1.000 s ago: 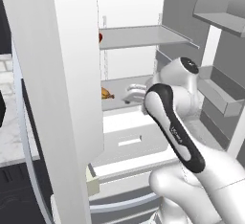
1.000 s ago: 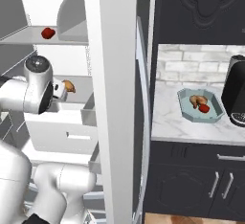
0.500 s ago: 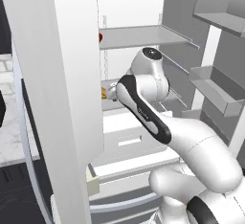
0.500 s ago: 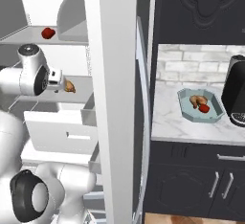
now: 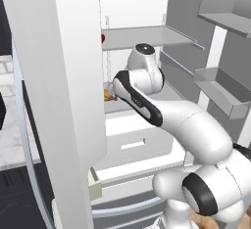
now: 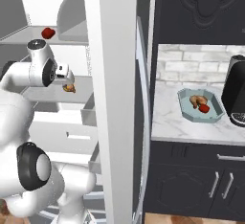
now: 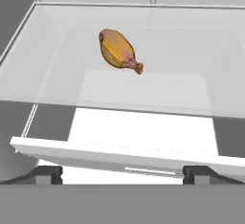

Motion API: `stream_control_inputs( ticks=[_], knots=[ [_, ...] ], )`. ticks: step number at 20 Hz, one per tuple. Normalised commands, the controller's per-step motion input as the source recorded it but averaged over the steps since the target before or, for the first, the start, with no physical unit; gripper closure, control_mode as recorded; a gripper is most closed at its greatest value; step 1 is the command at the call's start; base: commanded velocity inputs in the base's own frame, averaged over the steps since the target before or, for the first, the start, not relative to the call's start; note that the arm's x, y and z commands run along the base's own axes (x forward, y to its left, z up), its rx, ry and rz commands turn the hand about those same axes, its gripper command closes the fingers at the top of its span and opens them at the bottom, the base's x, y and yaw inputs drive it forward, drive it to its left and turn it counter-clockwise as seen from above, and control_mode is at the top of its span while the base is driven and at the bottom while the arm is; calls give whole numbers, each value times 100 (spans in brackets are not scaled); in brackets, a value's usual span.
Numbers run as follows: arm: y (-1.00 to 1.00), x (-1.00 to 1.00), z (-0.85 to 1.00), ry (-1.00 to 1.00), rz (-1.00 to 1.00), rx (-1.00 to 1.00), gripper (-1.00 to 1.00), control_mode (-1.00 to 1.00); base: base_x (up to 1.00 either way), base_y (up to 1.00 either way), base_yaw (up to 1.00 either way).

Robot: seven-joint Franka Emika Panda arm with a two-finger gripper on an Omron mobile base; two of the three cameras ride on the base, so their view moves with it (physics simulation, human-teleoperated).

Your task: Place one bell pepper and one chicken drumstick in each tupperware on the nearby counter, to pack two identical lunches.

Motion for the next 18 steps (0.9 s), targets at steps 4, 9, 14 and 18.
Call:
stream_control_inputs(
  ticks=[4,9,14,18],
  knots=[
    [18,65,-54,3,0,0,-100,-100,0,0,0],
    [35,69,-12,0,0,-2,-100,-100,0,0,0],
    [25,67,-29,0,1,-10,-100,-100,0,0,0],
    [2,52,-42,0,1,-7,-100,-100,0,0,0]
  ],
)
